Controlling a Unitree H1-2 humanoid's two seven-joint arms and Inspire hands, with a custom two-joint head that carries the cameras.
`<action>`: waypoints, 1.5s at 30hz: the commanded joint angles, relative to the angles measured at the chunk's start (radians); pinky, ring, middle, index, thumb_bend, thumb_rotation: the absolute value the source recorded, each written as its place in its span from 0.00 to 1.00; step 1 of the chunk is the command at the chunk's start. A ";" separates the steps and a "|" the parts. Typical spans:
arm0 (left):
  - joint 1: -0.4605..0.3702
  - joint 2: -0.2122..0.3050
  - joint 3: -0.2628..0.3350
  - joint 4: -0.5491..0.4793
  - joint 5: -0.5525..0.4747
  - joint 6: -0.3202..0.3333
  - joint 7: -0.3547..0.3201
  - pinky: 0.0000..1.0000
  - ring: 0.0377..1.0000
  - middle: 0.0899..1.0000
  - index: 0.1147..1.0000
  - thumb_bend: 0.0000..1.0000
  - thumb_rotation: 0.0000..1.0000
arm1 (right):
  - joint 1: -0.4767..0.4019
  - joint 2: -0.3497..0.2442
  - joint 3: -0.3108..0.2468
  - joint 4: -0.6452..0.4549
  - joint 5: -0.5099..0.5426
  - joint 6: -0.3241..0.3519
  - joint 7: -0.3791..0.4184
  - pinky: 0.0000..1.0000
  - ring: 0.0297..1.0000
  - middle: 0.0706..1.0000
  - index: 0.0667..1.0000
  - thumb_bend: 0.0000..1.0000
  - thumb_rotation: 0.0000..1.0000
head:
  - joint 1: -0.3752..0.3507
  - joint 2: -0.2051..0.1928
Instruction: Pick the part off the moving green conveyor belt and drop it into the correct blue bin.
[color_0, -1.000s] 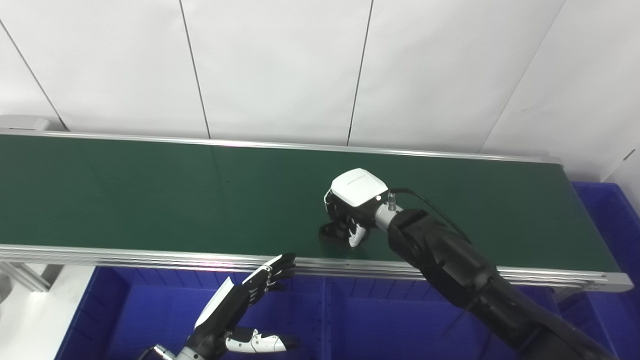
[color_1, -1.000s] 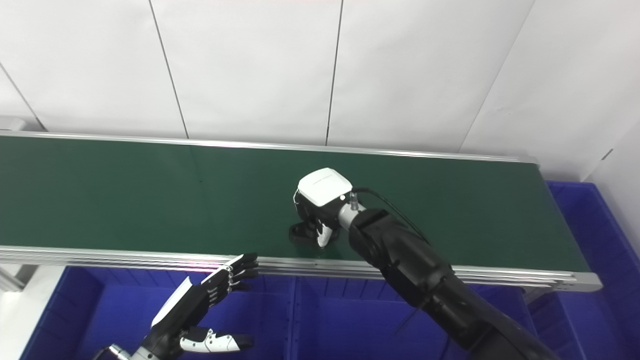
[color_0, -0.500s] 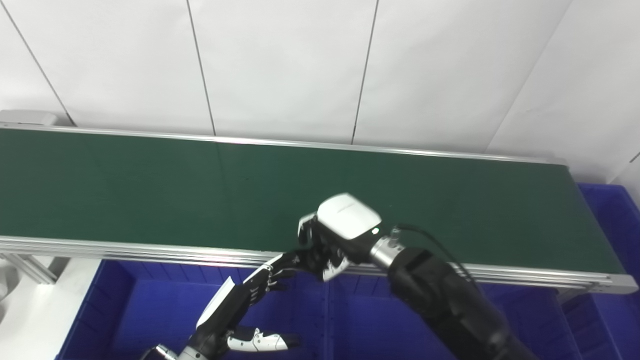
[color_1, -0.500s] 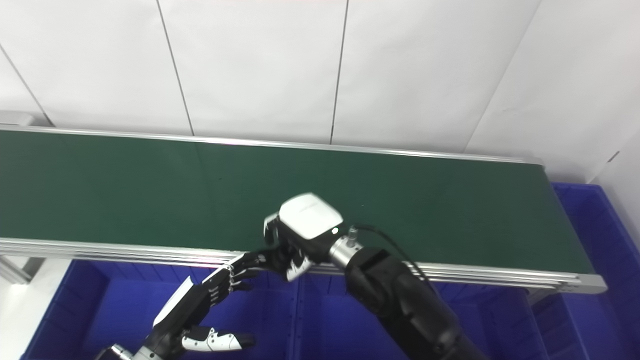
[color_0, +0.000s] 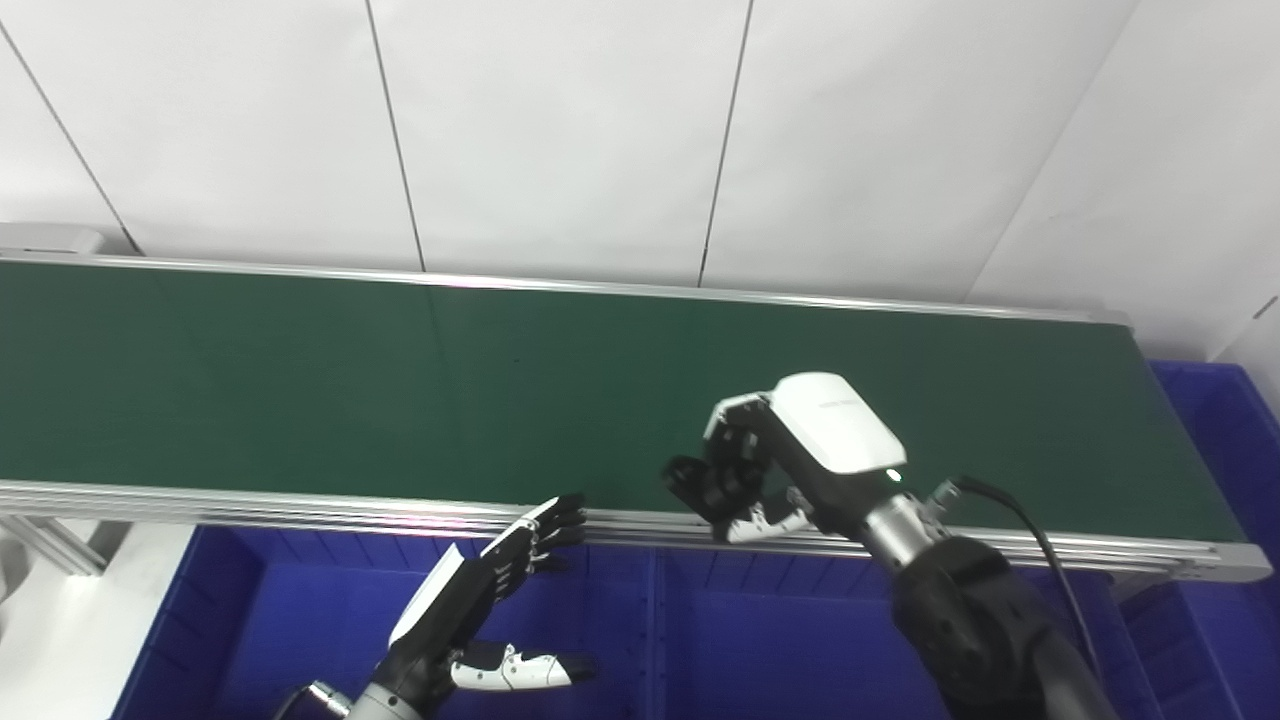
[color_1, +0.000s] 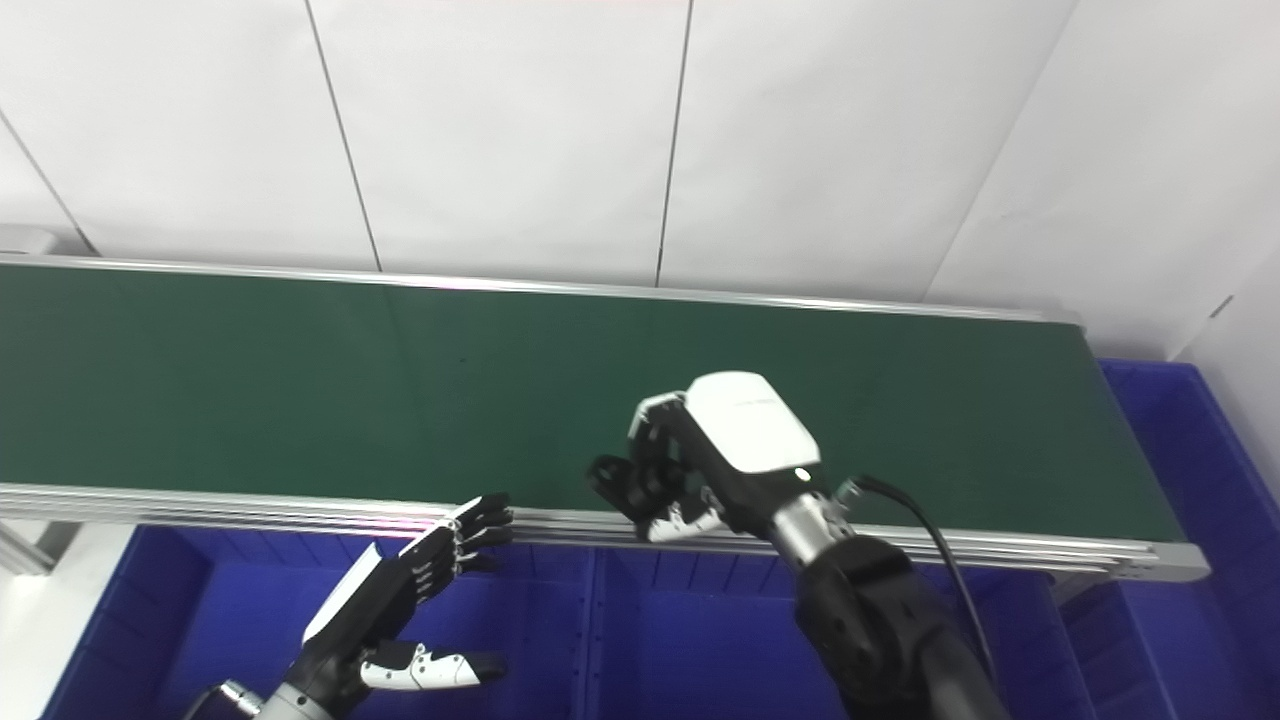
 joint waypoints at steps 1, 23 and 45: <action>-0.017 0.008 0.008 -0.017 -0.007 -0.025 0.007 0.80 0.85 0.89 0.89 0.81 0.31 | 0.037 0.011 -0.012 -0.006 0.007 -0.015 -0.040 0.23 0.37 0.47 0.45 0.52 0.00 | -0.005 0.006; -0.044 0.000 0.003 -0.081 0.028 0.080 0.010 0.79 0.84 0.89 0.89 0.80 0.32 | 0.042 0.005 0.091 0.384 -0.079 0.054 -0.054 0.34 0.36 0.44 0.51 0.51 0.00 | -0.008 0.089; -0.022 0.009 0.003 0.016 -0.003 -0.036 0.003 0.80 0.86 0.90 0.89 0.81 0.30 | 0.322 0.169 0.017 0.133 0.040 -0.055 -0.467 0.97 0.99 0.99 0.99 0.71 0.68 | 0.048 -0.105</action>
